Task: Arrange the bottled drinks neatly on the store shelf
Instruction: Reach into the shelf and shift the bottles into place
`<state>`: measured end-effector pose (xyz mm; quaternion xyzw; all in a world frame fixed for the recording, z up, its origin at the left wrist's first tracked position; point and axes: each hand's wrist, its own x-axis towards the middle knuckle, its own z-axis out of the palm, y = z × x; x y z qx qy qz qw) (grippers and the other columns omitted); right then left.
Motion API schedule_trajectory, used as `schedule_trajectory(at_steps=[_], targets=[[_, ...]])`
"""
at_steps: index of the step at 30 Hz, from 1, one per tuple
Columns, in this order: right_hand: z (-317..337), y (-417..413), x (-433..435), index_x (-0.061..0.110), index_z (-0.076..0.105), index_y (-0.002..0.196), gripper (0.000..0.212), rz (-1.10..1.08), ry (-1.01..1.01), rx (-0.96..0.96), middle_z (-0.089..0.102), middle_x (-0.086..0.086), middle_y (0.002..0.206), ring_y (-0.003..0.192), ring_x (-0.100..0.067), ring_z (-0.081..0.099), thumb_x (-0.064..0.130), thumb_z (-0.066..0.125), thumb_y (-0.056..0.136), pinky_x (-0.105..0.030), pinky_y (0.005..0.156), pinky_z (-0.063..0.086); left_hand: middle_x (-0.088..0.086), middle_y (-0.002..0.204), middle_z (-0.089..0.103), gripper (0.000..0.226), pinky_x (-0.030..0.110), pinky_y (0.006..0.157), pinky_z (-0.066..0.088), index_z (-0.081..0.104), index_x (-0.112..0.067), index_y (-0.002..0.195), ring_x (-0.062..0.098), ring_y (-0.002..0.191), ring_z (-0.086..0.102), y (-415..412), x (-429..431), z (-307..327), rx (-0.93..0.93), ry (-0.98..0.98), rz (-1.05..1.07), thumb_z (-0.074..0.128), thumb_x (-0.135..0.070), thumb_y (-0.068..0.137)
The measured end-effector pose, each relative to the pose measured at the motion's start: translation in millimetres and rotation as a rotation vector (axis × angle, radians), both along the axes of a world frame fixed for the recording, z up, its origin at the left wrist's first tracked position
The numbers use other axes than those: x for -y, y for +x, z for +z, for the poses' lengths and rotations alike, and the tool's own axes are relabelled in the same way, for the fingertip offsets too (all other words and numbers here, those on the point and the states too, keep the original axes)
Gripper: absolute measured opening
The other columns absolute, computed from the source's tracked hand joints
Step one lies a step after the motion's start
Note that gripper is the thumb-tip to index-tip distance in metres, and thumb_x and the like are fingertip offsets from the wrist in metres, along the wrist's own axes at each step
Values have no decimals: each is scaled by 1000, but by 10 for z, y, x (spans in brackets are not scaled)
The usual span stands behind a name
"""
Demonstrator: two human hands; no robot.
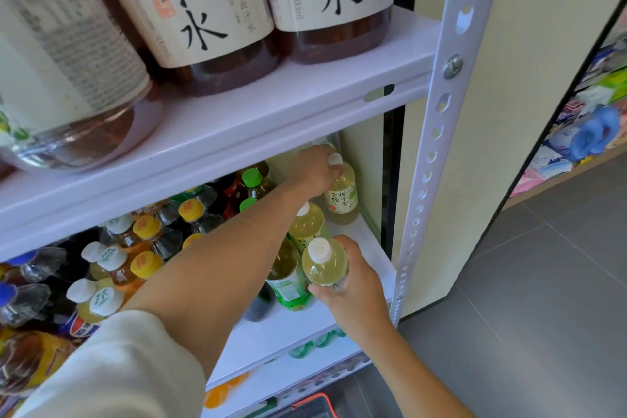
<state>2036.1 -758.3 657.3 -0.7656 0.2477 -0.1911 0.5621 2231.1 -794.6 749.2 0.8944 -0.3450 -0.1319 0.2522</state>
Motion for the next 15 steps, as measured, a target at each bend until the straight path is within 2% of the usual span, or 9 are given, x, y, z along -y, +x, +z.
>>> schedule_trajectory(at_steps=[3,5,7,9,10,12,13,15], targets=[[126,-171,-23,59,43,113,69,-10,64,69,62,28,109,102,4,57,33,81,62,-8,78,45,15,122,64,41,41,90,55,57,-10,129,33,104,66,5,22,23,6,62,9,64,-29,93],[243,-297,0,59,45,115,70,-14,108,114,60,32,112,104,7,56,41,80,58,-3,78,44,14,127,61,52,35,91,50,49,-11,137,32,112,61,-32,-16,94,68,161,-11,64,-33,93],[365,-428,44,58,45,119,78,-19,154,152,59,33,117,107,7,57,44,84,53,-6,83,46,15,125,63,54,36,90,47,44,-9,141,34,114,59,-143,-150,214,210,187,-33,59,-33,95],[507,-556,101,56,45,121,85,-5,228,181,63,25,119,108,-2,62,41,89,50,-20,87,52,11,117,69,40,36,90,49,55,-14,134,30,109,62,-350,-394,343,259,24,-21,55,-30,97],[576,-618,135,55,47,119,83,9,275,204,67,17,117,105,-7,65,38,90,50,-25,85,54,6,110,72,32,36,89,50,63,-18,125,25,104,65,-490,-548,397,205,-107,-16,54,-30,97],[712,-724,192,47,54,115,75,60,395,260,73,4,107,95,-15,70,35,91,52,-29,76,57,-4,94,74,24,36,85,54,72,-23,108,14,91,68,-863,-894,460,-54,-378,-20,54,-33,95],[777,-764,212,40,57,116,71,103,465,291,74,-1,104,93,-17,70,35,92,54,-29,73,57,-6,95,74,26,36,86,55,72,-25,108,11,92,68,-1072,-1068,471,-203,-488,-16,55,-37,93],[893,-791,205,24,60,122,70,198,604,365,73,-8,106,97,-21,69,35,91,61,-27,73,56,-4,107,72,38,35,90,54,67,-25,118,15,103,68,-1449,-1381,433,-418,-624,12,57,-47,87]])
